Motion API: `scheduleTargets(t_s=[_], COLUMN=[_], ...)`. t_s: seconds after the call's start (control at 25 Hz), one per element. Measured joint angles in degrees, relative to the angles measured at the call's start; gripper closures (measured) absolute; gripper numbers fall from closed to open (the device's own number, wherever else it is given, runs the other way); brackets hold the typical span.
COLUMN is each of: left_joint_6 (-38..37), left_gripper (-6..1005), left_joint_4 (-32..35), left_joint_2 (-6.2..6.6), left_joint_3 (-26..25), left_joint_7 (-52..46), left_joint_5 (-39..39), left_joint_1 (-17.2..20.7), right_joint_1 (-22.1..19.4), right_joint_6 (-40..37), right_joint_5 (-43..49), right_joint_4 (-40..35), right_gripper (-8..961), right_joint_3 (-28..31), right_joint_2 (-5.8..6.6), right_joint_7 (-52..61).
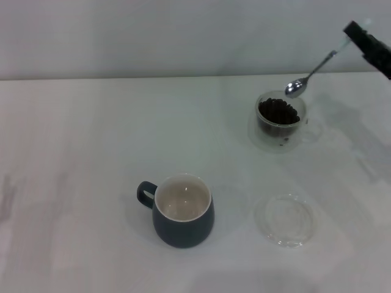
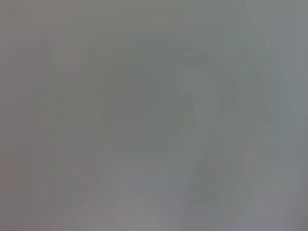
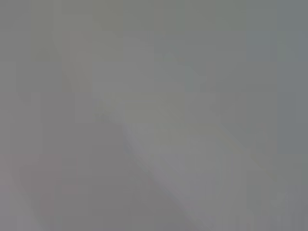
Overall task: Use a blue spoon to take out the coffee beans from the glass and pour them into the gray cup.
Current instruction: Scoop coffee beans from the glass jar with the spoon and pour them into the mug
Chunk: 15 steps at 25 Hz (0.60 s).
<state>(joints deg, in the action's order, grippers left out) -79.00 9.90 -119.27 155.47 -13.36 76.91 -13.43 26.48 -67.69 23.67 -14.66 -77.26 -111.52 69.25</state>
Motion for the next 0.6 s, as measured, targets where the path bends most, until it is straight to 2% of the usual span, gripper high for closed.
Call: scheduleTargets(t_s=[0.12, 0.24, 0.4, 0.6], left_joint_6=[0.00, 0.00, 0.00, 0.62], left_gripper=[254, 254, 254, 254], left_joint_4=[0.20, 0.21, 0.32, 0.39], left_joint_2=[-0.10, -0.17, -0.18, -0.12], left_joint_3=[0.00, 0.00, 0.00, 0.00], left_joint_7=[0.00, 0.00, 0.00, -0.06], left_joint_5=[0.00, 0.00, 0.00, 1.01], left_joint_1=[-0.02, -0.02, -0.17, -0.72], right_joint_1=[1.61, 2.30, 2.59, 2.46], right_joint_6=[2.44, 4.04, 7.05, 9.37], right_joint_5=[1.80, 2.32, 2.36, 2.40], right_joint_4=[-0.07, -0.26, -1.62, -2.38], right_gripper=[807, 807, 807, 807], right_joint_3=[-0.02, 0.17, 0.07, -0.03], right_joint_2=[-0.27, -1.07, -2.09, -2.75], right_joint_7=[-4.02, -8.60, -15.38, -19.77])
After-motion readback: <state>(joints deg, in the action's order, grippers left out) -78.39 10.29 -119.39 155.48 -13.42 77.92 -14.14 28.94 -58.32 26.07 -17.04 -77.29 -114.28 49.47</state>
